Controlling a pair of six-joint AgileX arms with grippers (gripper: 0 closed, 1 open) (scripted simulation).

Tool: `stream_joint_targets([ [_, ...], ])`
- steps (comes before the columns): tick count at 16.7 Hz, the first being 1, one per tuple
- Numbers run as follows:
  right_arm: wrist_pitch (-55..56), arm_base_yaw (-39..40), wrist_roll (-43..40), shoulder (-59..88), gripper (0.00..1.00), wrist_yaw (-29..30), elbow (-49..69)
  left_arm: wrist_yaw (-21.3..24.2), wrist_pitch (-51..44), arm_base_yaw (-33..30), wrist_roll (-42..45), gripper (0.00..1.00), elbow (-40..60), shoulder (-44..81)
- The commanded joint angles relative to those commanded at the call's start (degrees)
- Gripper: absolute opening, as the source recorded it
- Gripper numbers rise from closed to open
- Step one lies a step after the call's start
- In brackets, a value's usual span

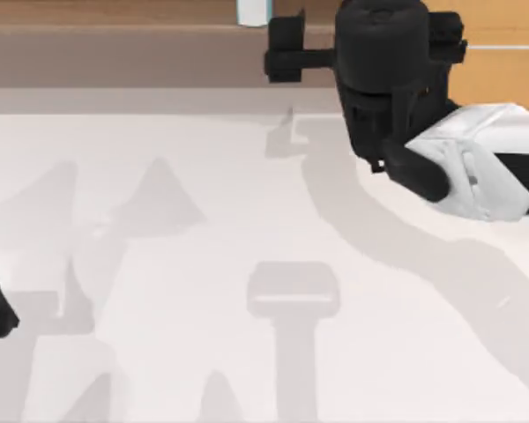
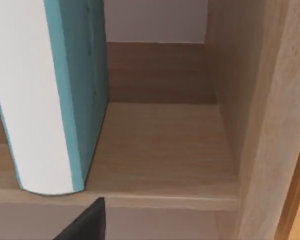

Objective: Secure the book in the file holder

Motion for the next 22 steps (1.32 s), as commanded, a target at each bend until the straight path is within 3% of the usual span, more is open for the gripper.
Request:
stream_joint_targets([
  [10,6.74,2.52,-7.65,26.96,1.0,6.61,31.39,0.0,0.0,0.0,0.0,1.0,0.0,0.0],
  [22,6.78,2.2,-8.84,30.18,1.0,5.67,37.07,0.0,0.0,0.0,0.0,1.0,0.0,0.0],
])
